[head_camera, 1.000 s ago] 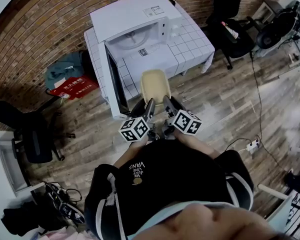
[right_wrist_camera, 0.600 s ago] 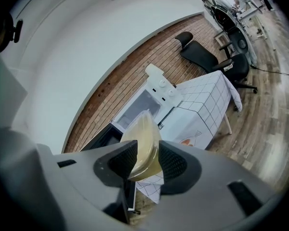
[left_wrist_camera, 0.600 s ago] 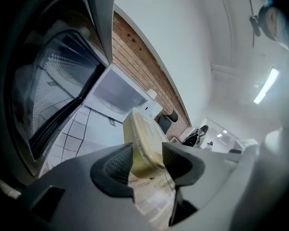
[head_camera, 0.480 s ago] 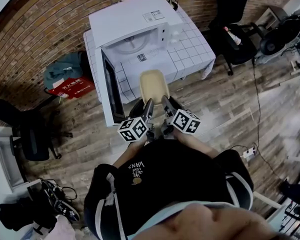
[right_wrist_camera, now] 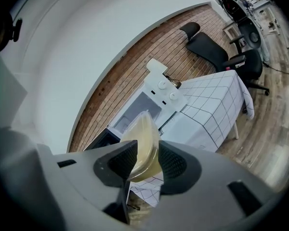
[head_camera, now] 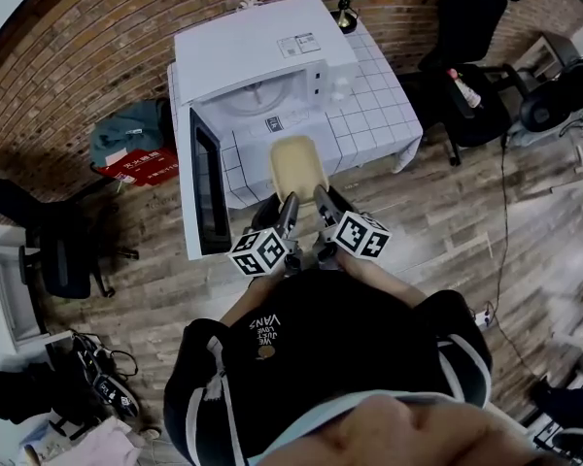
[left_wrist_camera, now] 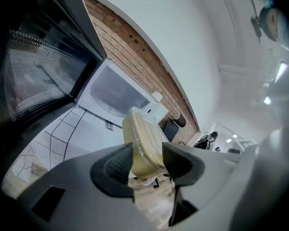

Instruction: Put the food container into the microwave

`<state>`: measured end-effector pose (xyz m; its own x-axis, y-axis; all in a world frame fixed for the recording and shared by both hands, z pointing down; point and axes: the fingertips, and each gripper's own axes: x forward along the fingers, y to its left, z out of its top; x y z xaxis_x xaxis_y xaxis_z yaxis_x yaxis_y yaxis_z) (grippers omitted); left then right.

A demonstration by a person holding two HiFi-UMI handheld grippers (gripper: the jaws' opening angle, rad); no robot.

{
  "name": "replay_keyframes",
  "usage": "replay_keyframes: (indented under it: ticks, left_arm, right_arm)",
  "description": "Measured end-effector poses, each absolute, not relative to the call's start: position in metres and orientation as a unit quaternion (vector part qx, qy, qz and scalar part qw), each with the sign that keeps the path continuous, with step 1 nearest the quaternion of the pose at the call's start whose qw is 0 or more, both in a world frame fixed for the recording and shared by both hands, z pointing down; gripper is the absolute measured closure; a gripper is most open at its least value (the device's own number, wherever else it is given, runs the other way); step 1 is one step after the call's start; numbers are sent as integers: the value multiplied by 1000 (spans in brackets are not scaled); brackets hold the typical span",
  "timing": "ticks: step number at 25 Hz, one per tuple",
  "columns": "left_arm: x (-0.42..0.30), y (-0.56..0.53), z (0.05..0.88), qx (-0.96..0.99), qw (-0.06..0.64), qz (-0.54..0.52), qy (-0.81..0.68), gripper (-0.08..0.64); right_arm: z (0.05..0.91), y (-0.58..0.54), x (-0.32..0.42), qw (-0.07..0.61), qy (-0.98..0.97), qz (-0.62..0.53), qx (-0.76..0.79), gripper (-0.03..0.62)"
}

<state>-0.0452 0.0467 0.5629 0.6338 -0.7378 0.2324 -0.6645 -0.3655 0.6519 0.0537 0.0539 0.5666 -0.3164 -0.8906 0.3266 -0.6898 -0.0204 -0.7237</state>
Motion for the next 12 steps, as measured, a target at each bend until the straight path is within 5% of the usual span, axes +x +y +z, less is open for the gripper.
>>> replay_keyframes:
  ticks: [12]
  left_arm:
    - [-15, 29, 568, 797, 365, -69, -477, 365]
  right_arm:
    - [569, 22, 85, 101, 725, -435, -524, 472]
